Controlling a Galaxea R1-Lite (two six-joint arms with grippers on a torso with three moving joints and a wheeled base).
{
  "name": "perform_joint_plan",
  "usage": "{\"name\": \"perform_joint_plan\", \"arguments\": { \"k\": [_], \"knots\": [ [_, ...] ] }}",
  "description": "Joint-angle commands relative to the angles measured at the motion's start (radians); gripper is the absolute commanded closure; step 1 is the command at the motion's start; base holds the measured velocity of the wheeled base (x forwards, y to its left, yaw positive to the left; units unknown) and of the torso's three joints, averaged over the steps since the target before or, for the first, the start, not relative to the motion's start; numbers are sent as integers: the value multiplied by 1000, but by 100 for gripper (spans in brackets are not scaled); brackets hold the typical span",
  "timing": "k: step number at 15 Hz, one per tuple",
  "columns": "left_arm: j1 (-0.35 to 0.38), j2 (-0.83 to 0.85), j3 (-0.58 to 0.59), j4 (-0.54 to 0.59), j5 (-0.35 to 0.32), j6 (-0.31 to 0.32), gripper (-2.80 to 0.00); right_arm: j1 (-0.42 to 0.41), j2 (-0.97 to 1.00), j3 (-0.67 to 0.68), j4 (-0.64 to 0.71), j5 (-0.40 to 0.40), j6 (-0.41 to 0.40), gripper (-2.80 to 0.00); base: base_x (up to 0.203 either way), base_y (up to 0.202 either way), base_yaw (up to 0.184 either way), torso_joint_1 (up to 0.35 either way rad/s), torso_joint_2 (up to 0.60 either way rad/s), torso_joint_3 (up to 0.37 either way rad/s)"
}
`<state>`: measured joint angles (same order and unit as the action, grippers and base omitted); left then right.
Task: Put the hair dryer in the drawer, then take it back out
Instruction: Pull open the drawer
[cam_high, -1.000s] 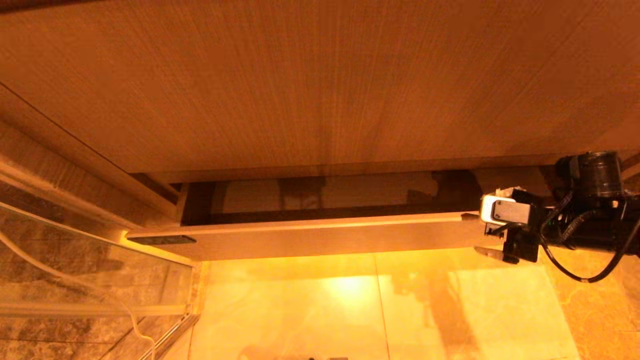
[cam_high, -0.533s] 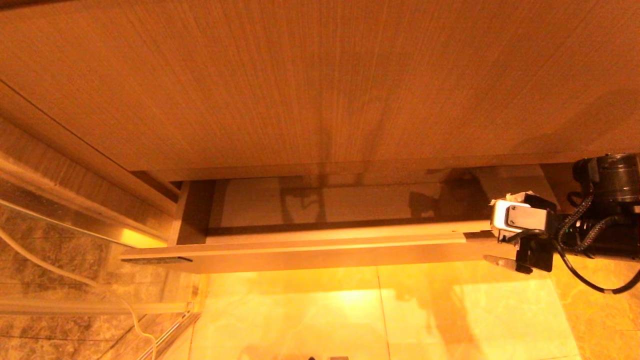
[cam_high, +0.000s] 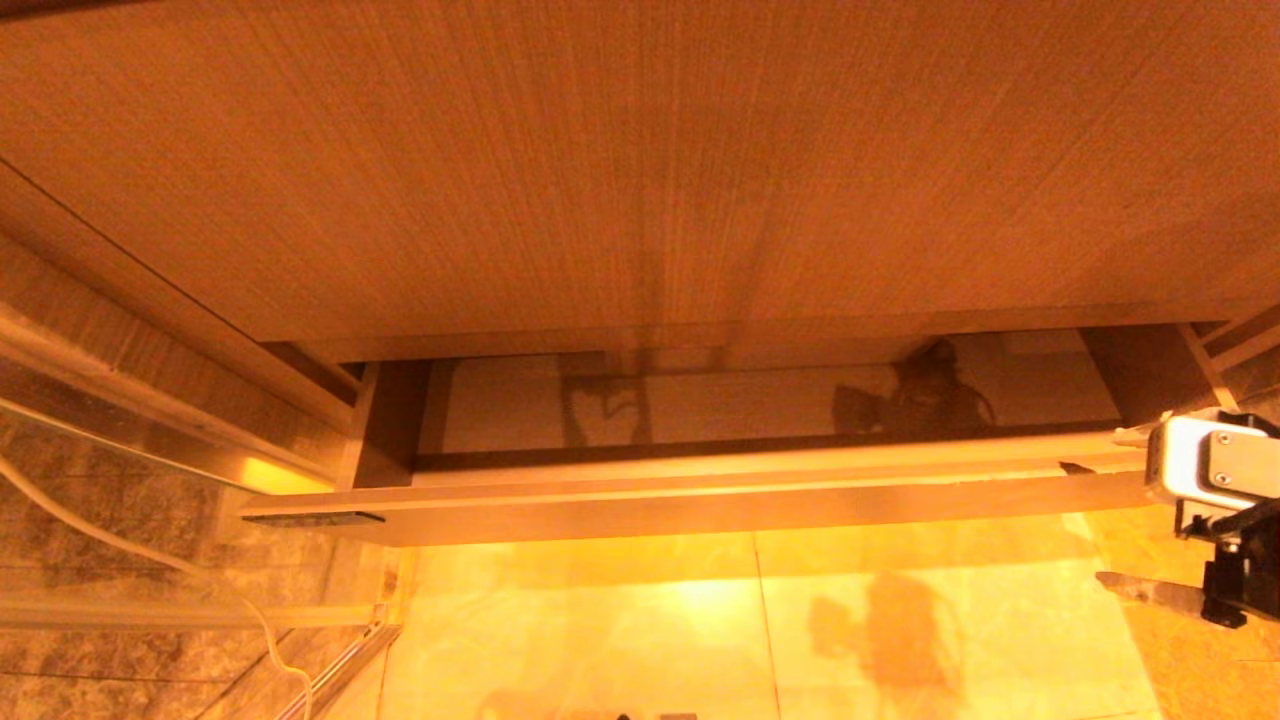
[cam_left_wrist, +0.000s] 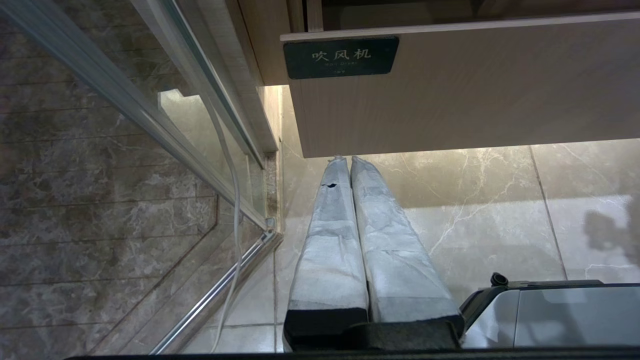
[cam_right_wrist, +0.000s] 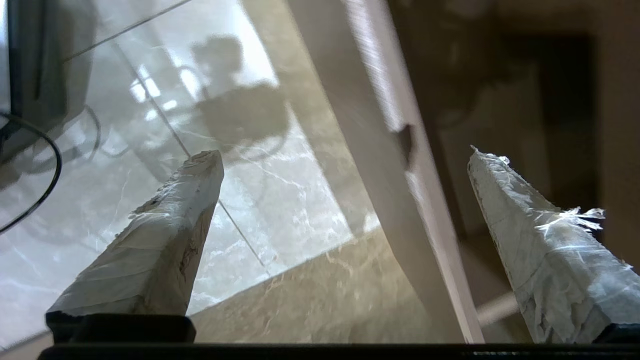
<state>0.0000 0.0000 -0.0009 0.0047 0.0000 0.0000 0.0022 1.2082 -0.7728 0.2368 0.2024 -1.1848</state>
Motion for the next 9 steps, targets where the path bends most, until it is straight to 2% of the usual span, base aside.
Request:
{"name": "perform_joint_plan", "arguments": {
  "k": [1, 2, 3, 4, 5, 7, 9],
  "knots": [
    [0, -2, -1, 0, 0, 0, 0, -27, -69, -19, 12, -8, 11, -280, 0, 0, 0, 0, 0, 0],
    [0, -2, -1, 0, 0, 0, 0, -48, -73, -25, 12, -29, 21, -280, 0, 0, 0, 0, 0, 0],
    [0, -2, 0, 0, 0, 0, 0, -77, -74, -38, 19, -50, 28, -181, 0, 0, 0, 0, 0, 0],
    [0, -2, 0, 0, 0, -1, 0, -125, -69, -71, 49, -72, 39, 0, 0, 0, 0, 0, 0, 0],
    [0, -2, 0, 0, 0, 0, 0, -146, -60, -94, 82, -96, 62, 0, 0, 0, 0, 0, 0, 0],
    [0, -1, -1, 0, 0, -1, 0, -191, -24, -134, 131, -178, 181, 0, 0, 0, 0, 0, 0, 0],
    [0, -2, 0, 0, 0, 0, 0, -209, 20, -148, 146, -255, 345, 0, 0, 0, 0, 0, 0, 0]
  ]
}}
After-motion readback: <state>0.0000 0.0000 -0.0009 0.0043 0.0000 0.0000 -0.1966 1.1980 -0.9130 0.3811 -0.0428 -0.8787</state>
